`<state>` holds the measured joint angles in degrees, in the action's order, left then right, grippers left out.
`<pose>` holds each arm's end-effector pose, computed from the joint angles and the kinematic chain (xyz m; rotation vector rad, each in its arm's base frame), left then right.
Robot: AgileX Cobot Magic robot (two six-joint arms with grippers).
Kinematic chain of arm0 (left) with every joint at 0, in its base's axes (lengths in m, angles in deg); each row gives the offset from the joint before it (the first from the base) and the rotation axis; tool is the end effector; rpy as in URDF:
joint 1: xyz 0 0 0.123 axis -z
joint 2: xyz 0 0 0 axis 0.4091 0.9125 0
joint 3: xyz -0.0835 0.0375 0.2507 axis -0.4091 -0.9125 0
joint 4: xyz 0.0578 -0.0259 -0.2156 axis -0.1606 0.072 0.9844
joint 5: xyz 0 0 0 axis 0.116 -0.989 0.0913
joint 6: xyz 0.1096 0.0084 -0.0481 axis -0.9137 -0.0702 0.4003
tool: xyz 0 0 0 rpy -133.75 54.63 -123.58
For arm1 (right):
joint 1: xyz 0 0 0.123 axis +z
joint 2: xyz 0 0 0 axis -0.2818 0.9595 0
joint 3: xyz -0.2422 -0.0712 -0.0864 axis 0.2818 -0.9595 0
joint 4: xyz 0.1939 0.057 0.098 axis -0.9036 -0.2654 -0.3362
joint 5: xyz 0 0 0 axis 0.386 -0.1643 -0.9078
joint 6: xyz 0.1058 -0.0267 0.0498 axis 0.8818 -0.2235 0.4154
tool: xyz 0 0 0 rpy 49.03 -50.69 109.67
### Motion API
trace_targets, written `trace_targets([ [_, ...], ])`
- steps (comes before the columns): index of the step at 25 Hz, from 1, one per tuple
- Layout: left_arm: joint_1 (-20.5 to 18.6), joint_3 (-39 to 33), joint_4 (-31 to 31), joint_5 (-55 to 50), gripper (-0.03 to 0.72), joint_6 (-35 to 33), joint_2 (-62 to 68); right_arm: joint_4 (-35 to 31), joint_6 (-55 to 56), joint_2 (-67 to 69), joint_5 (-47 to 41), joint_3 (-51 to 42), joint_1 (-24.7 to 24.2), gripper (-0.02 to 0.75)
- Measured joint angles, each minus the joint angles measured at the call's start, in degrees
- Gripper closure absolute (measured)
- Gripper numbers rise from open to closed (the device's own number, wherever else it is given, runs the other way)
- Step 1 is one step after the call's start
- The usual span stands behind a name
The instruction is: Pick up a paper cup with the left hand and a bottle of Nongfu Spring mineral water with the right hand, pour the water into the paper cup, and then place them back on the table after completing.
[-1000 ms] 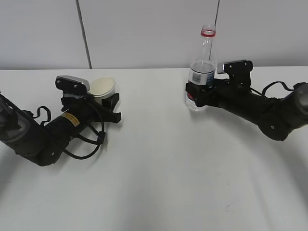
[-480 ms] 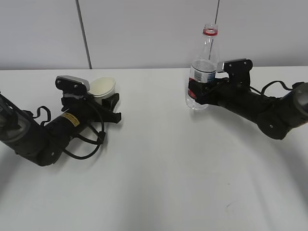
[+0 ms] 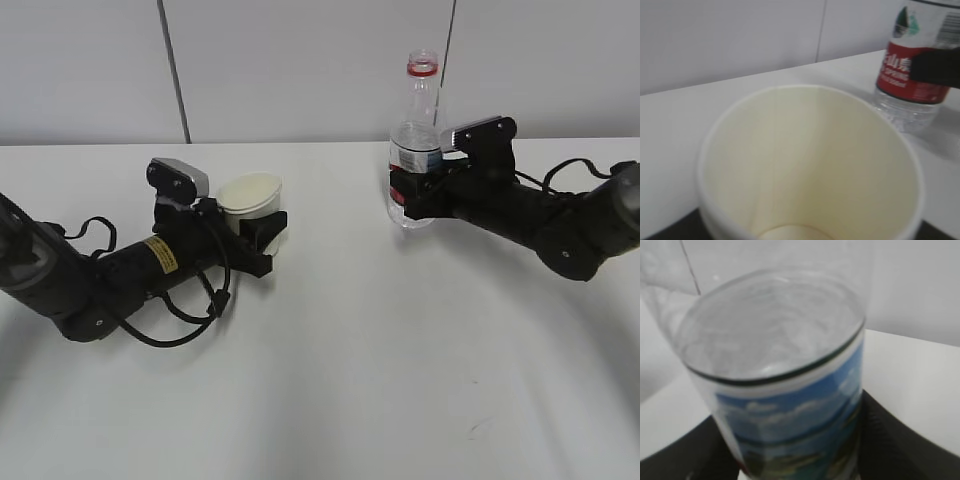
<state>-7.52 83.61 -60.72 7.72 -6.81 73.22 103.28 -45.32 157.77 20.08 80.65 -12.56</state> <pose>0.3883 -0.1719 0.0687 0.5721 1.6263 -0.6257 0.4469 0.0731 0.0991 -0.3731 1.7460 0.3378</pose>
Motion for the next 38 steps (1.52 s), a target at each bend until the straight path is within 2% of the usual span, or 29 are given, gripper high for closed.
trace_targets([
  [5, 0.2, 0.0, -6.1, 0.0, 0.327, 3.8, -0.3, 1.7, -5.2, -3.4, -7.3, 0.0, 0.0, 0.295],
  [14, 6.1, 0.0, -7.5, -0.2, 0.327, 4.7, -0.3, 4.0, -16.6, -7.4, -14.8, 0.0, 0.1, 0.305],
  [20, 7.3, 0.0, -7.2, -0.2, 0.327, 4.8, -0.3, 6.6, -25.3, -9.6, -15.1, 0.0, 0.1, 0.305],
  [25, 7.3, 0.0, -3.6, -0.2, 0.327, 4.8, -0.3, 8.8, -31.0, -9.9, -15.0, 0.0, 0.1, 0.307],
  [38, 7.3, 0.1, -5.1, -0.2, 0.327, 4.8, -0.3, 9.2, -43.7, -9.9, -13.1, 0.0, 0.1, 0.307],
])
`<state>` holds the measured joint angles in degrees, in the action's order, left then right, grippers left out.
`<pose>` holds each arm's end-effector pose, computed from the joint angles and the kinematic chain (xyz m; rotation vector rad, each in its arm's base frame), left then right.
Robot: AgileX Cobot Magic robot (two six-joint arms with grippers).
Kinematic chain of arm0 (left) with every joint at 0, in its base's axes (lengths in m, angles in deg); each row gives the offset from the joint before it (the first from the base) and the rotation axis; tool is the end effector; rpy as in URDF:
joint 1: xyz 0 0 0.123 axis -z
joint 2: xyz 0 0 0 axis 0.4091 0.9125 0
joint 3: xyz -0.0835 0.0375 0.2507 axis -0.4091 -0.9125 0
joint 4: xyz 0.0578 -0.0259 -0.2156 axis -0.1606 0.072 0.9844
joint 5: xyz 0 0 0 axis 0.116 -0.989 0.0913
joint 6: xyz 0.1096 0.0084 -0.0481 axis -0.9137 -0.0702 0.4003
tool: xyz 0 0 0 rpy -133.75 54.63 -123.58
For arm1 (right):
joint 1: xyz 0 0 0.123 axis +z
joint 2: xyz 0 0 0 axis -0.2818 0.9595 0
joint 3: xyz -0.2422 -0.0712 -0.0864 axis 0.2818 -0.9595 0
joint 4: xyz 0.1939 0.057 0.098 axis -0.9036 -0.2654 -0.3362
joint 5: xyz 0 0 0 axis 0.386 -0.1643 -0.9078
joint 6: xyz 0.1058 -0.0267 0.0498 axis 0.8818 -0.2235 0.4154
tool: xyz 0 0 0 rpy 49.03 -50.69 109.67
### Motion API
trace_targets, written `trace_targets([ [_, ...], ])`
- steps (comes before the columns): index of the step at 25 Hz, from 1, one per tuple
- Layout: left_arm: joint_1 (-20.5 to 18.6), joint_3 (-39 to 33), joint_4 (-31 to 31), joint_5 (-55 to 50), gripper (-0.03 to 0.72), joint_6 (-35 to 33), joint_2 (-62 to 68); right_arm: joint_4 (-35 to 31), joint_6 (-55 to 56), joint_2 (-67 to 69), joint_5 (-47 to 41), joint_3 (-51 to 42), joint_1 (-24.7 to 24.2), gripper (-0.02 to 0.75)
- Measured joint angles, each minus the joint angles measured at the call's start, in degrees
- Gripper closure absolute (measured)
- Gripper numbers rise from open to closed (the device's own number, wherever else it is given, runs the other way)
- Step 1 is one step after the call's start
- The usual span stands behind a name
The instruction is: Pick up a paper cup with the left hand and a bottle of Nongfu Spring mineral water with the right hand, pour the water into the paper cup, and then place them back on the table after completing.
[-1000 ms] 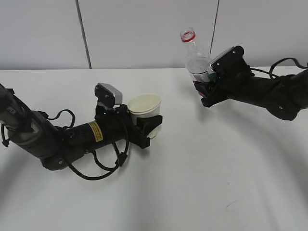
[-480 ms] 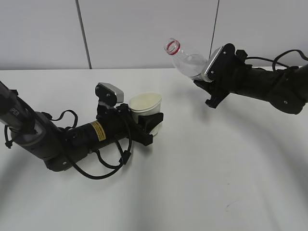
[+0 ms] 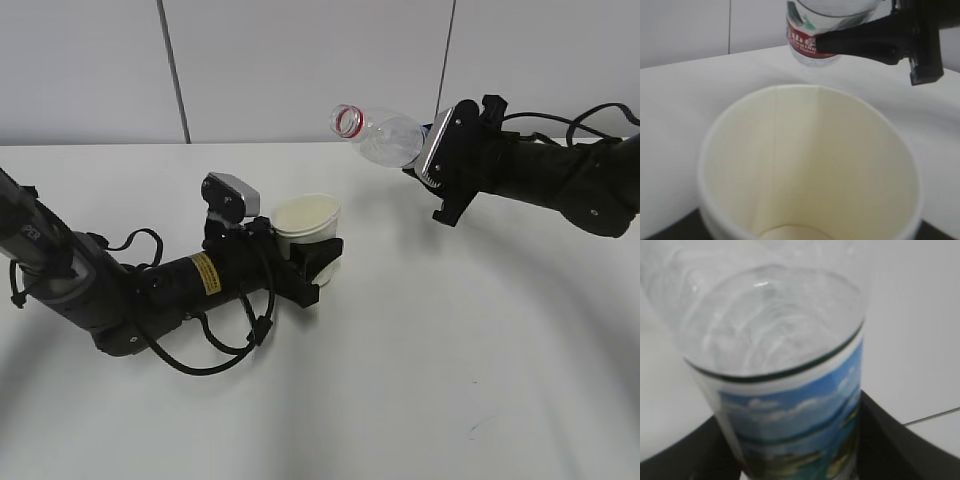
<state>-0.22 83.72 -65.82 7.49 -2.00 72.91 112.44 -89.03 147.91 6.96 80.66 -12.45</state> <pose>0.3562 -0.2256 0.0690 0.7121 1.6158 -0.8105 0.4390 0.0730 0.1470 -1.1889 1.4529 -0.3229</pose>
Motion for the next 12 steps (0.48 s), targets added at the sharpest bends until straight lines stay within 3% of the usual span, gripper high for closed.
trace_targets([
  [12, 1.6, 0.1, -0.8, 0.1, 0.327, 0.0, -1.2, 0.0, -8.1, 0.0, 0.0, 0.0, 0.0, 0.307],
])
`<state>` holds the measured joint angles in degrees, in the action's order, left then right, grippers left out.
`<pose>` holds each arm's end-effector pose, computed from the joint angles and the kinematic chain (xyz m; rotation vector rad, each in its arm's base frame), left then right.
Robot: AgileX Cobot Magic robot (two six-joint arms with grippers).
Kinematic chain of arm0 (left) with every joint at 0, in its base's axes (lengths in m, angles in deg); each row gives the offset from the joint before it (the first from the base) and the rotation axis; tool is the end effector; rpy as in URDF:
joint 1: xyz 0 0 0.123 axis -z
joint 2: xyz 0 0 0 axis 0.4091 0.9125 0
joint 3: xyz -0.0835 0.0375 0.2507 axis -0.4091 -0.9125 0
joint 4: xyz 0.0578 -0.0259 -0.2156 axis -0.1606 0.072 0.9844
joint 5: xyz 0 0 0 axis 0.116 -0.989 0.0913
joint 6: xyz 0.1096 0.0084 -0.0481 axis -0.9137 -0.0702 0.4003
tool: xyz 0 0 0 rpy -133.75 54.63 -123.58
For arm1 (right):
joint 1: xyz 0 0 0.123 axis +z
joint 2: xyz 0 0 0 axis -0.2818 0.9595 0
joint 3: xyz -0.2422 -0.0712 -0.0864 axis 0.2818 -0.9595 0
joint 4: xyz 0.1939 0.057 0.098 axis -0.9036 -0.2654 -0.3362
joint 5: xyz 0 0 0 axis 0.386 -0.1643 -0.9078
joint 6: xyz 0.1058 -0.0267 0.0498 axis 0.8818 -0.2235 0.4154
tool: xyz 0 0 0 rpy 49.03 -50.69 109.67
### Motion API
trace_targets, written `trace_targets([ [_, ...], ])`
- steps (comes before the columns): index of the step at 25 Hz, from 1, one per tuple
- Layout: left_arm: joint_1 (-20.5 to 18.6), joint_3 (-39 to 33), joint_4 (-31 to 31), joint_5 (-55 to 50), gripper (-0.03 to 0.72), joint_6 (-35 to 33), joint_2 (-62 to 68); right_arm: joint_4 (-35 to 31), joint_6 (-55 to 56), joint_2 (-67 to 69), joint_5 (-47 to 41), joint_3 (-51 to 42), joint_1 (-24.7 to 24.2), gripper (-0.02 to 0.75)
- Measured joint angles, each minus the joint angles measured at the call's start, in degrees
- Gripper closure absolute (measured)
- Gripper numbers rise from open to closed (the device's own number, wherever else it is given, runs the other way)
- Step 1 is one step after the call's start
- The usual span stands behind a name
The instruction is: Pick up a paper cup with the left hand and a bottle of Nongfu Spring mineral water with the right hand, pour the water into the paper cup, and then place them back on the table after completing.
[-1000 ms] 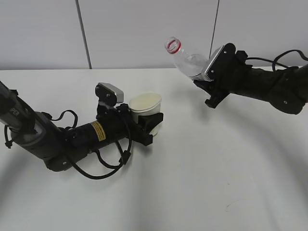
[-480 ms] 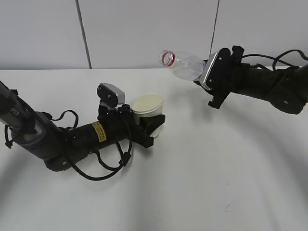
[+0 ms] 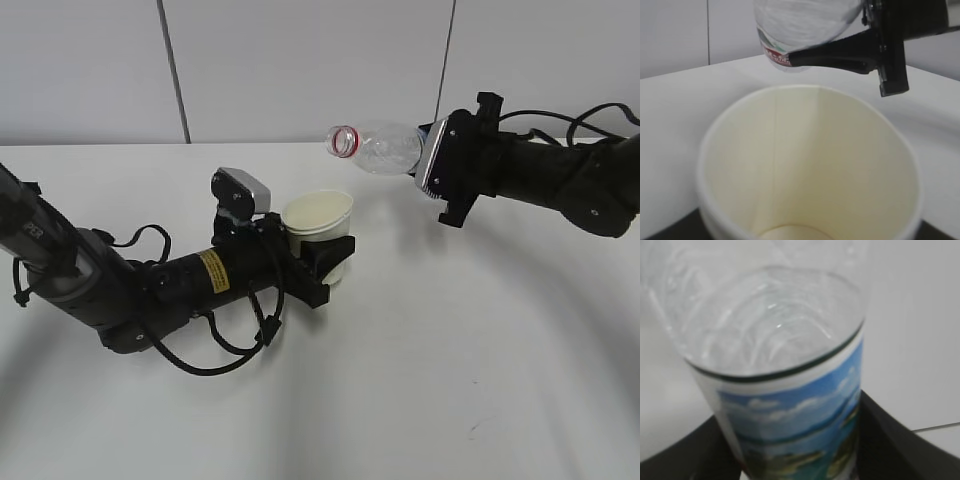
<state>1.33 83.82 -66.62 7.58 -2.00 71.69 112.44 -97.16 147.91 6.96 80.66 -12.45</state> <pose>0.3500 -0.2366 0.0781 0.7494 1.5813 -0.8329 0.4390 0.0730 0.1470 -1.2950 1.3714 -0.4202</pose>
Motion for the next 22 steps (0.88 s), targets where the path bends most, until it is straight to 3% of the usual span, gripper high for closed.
trace_targets([
  [22, 0.1, 0.1, -1.8, 0.0, 0.328, 0.1, 0.0, -3.3, -12.7, 0.0, 0.0, 0.0, 0.0, 0.307],
])
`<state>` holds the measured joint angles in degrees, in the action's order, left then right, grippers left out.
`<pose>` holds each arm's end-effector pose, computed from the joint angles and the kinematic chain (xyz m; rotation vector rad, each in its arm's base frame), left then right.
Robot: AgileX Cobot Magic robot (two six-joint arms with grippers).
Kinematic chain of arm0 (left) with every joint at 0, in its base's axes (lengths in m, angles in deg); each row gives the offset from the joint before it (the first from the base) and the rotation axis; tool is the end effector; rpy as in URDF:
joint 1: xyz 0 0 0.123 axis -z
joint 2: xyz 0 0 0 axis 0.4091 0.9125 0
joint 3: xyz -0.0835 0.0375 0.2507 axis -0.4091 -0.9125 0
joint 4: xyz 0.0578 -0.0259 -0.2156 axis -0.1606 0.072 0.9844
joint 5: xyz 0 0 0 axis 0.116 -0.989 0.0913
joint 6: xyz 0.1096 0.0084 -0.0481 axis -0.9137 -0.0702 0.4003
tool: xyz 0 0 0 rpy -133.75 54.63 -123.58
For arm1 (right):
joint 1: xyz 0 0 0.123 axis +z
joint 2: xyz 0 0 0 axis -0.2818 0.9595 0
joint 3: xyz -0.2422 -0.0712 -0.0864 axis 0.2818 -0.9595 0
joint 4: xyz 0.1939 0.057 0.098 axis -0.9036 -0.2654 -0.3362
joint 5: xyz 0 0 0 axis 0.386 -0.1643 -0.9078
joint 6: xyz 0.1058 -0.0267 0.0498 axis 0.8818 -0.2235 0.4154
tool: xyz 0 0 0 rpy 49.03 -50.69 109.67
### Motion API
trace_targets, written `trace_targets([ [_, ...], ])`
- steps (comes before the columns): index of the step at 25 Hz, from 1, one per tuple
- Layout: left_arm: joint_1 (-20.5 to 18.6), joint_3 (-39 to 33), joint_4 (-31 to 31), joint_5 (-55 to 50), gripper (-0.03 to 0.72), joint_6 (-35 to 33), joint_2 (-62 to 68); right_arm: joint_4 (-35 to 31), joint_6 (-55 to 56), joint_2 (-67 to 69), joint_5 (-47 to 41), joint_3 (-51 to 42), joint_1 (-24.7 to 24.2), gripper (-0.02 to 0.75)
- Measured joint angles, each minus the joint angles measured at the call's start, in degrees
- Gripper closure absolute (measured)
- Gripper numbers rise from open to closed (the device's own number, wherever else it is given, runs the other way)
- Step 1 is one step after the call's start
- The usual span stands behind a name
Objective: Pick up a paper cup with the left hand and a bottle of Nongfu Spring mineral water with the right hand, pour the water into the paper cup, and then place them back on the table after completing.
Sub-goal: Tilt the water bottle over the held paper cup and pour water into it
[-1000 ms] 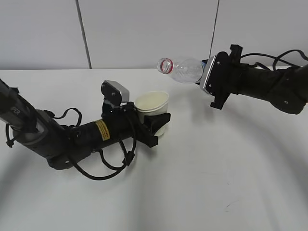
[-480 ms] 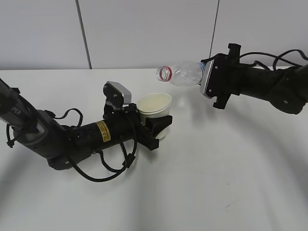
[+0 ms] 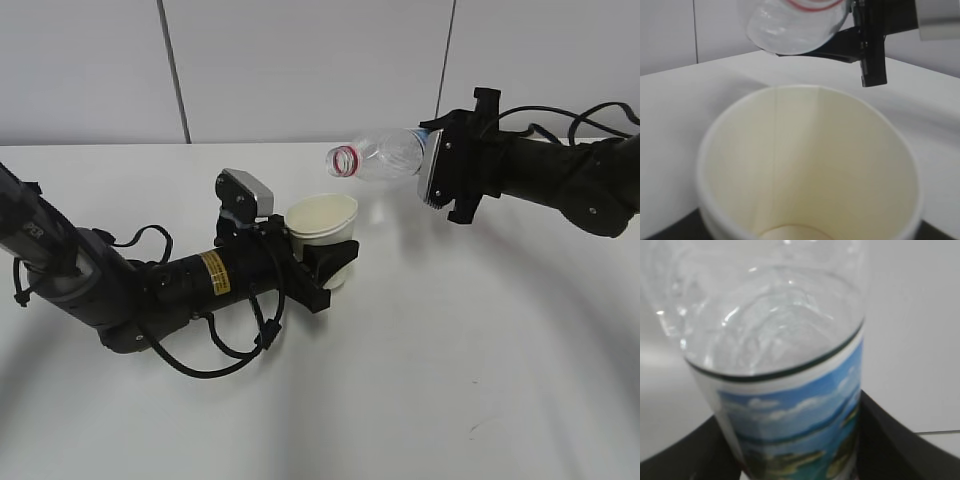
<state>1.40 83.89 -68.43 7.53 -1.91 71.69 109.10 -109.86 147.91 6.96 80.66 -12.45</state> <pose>0.3471 -0.2388 0.0775 0.7835 1.5747 -0.8450 0.4410 0.0699 0.1486 -1.3977 1.2722 -0.5709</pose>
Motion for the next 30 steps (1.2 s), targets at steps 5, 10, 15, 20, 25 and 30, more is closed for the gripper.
trace_targets([
  [5, 0.0, 0.0, 0.0, 0.0, 0.328, 0.0, 0.0, -0.1, -3.3, 0.0, 0.0, 0.0, 0.0, 0.307],
  [10, 0.0, 0.0, -0.1, 0.0, 0.328, 0.0, 0.0, -1.3, -5.3, 0.0, 0.0, 0.0, 0.0, 0.307],
  [15, 0.0, 0.0, -0.9, 0.0, 0.328, 0.0, 0.0, -2.8, -7.0, 0.0, 2.2, 0.0, 0.0, 0.307],
  [20, 0.0, 0.0, -1.1, 0.0, 0.328, 0.0, 0.0, -3.8, -8.4, 0.0, 2.9, 0.0, 0.0, 0.307],
  [25, 0.0, 0.0, -1.1, 0.0, 0.328, 0.0, 0.0, -3.8, -10.0, 0.0, 2.9, 0.0, 0.0, 0.307],
  [30, 0.0, 0.0, -1.1, 0.0, 0.328, 0.0, 0.0, -3.8, -12.2, 0.0, 2.9, 0.0, 0.0, 0.307],
])
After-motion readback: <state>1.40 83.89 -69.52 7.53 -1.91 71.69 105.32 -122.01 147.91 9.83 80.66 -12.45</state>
